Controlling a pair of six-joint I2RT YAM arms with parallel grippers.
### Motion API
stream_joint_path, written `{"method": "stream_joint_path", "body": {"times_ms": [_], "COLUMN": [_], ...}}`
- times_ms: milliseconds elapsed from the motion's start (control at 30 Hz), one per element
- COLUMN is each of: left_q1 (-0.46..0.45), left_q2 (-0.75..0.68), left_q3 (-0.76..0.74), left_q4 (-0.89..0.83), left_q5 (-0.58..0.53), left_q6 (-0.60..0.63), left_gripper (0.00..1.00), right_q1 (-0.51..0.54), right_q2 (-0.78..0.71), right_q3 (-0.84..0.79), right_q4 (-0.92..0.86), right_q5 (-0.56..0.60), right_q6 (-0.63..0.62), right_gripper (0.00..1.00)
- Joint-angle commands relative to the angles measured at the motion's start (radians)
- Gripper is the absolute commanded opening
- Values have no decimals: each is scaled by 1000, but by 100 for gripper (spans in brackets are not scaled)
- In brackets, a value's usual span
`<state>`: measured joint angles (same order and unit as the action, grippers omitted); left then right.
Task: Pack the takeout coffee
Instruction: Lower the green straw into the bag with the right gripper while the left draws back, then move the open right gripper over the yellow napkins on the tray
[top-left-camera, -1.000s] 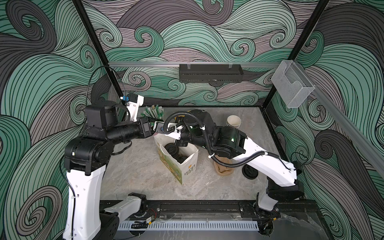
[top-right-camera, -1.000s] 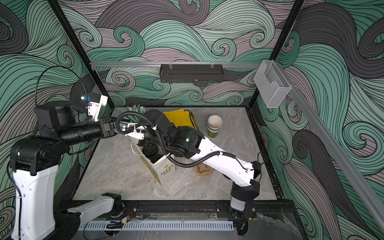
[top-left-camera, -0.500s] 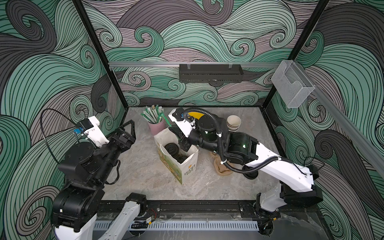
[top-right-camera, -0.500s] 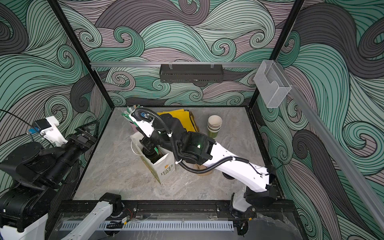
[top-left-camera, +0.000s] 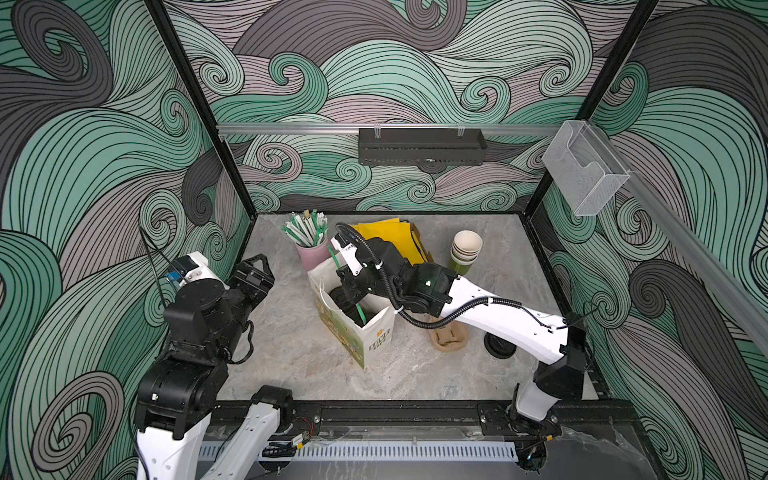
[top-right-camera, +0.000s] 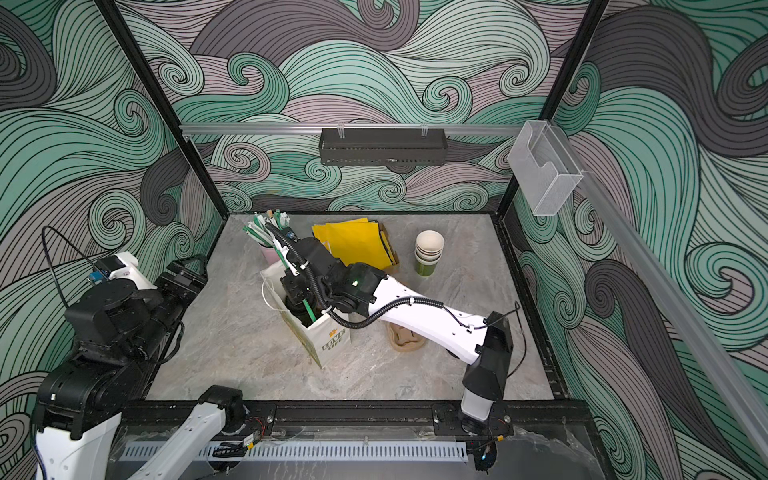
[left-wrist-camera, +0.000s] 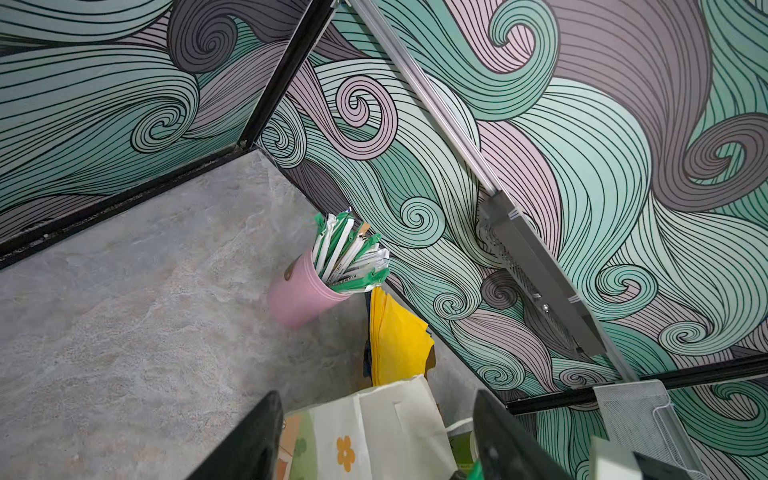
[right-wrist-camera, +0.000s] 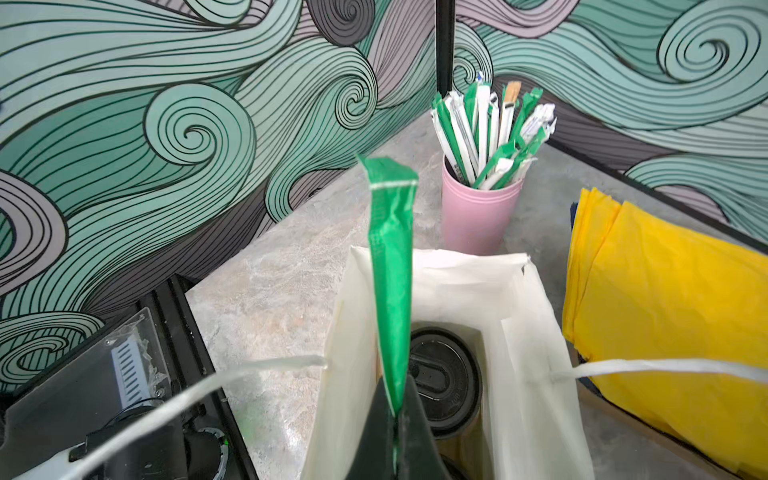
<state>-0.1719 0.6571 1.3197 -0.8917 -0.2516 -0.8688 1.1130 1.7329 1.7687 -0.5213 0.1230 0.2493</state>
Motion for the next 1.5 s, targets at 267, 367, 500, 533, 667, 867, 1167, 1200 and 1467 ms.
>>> {"method": "stream_joint_path", "body": {"times_ms": [267, 367, 500, 533, 667, 867, 1167, 1200, 1467], "left_q1": [-6, -6, -6, -6, -6, -6, -6, -6, -6], "left_q2": [4, 5, 11, 12, 22, 41, 55, 55, 93], "left_q3": [-33, -33, -28, -27, -13, 2, -7, -10, -49], "left_q4": [-11, -13, -13, -13, -15, -10, 64, 78, 158], "left_q5": [-3, -4, -3, -2, 1, 5, 16, 19, 91], "left_q6": [-31, -34, -33, -31, -18, 11, 106, 114, 111], "left_gripper": [73, 73, 73, 73, 73, 73, 73, 73, 73], "right_q1": [-4, -7, -15, -18, -20, -20, -30, -32, -182], "right_q2": [59, 84, 117, 124, 142, 109, -104, -135, -445], "right_q3": [27, 30, 47, 56, 95, 154, 205, 191, -88], "right_q4": [-200, -200, -199, -199, -217, -270, -305, -306, -373], "right_q5": [-170, -177, -181, -183, -195, -185, -125, -94, 302], "right_q6": [138, 162, 172, 174, 173, 148, 28, 22, 218], "right_gripper": [11, 12, 14, 15, 31, 43, 47, 47, 49]}}
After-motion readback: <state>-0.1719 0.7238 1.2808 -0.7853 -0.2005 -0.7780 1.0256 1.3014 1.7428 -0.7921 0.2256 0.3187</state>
